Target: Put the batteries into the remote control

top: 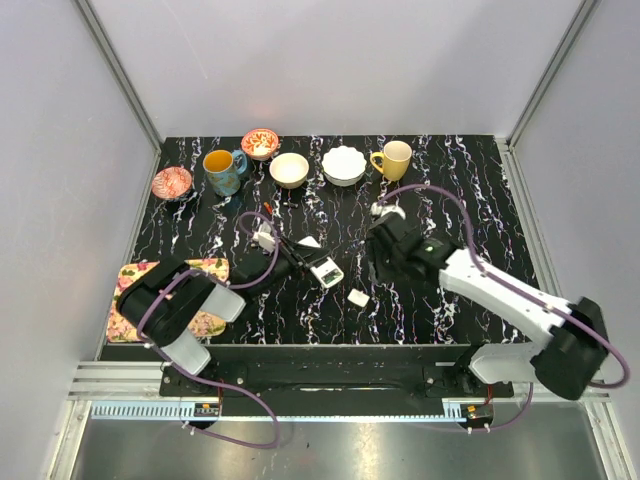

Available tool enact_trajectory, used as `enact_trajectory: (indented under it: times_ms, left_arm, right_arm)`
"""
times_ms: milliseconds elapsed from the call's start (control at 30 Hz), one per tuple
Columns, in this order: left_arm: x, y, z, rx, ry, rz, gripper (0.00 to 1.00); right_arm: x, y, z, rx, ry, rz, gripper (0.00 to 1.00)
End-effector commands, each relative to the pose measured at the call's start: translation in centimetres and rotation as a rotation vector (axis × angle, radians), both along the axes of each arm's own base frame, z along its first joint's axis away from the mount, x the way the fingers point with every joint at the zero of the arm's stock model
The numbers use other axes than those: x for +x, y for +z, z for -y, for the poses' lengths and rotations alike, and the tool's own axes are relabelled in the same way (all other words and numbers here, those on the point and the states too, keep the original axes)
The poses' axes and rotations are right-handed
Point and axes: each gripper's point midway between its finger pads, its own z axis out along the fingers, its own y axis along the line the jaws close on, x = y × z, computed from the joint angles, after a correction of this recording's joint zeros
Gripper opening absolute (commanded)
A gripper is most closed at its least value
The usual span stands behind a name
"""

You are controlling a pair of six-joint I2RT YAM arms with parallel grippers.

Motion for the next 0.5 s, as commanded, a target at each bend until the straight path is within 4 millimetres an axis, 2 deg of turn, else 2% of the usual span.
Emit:
enact_trajectory:
  times_ms: [0,67,100,133,167,200,233,267,300,333,367,400,467]
  left_arm:
    - [-2.8,9.7,-1.9,-0.214,-0.005,0.356,0.00]
    - [-3.9,10.3,-2.4,-0.214,-0.016,0.381,0.00]
    - [-4.4,9.1,-2.7,-0.182,-0.015,0.360,0.00]
    - [-4.5,9.0,-3.0,-0.175,-0.007,0.357,0.00]
    - [-5.1,9.8,-3.5,-0.184,-0.004,0.380,0.00]
    - [-5.4,9.0,-3.7,-0.159,-0.002,0.366,0.00]
    - [-5.6,9.1,-3.9,-0.153,-0.002,0.373,0.00]
    - [-6.1,10.1,-4.2,-0.163,0.000,0.402,0.00]
    - [-6.1,9.3,-4.1,-0.125,-0.001,0.386,0.00]
    - [-6.1,9.4,-4.2,-0.111,0.002,0.395,0.00]
    - [-6.4,10.4,-4.5,-0.115,0.008,0.428,0.00]
    - [-6.3,9.6,-4.4,-0.069,0.007,0.412,0.00]
    - [-6.4,10.3,-4.9,-0.055,0.025,0.440,0.00]
  right_arm:
    - [0.7,-2.4,-5.0,0.145,0.106,-0.015,0.52]
    - [0.4,-3.0,-6.0,0.142,0.162,-0.013,0.51]
    - [0.6,-3.5,-6.5,0.136,0.180,-0.013,0.50]
    - [0.9,-3.5,-6.7,0.125,0.189,-0.003,0.49]
    - [1.0,-4.0,-6.7,0.109,0.192,-0.010,0.47]
    - [1.2,-5.1,-6.8,0.082,0.197,-0.030,0.45]
    - [1.2,-5.3,-7.1,0.081,0.211,-0.039,0.45]
    - [1.2,-5.8,-7.2,0.071,0.214,-0.049,0.45]
    - [1.2,-6.6,-7.2,0.055,0.212,-0.061,0.45]
    - [1.5,-7.0,-6.9,0.036,0.188,-0.060,0.45]
    - [1.7,-7.4,-6.6,0.013,0.167,-0.058,0.47]
    - [1.8,-8.1,-6.1,-0.022,0.151,-0.065,0.50]
    - [2.1,-9.1,-4.9,-0.079,0.104,-0.060,0.57]
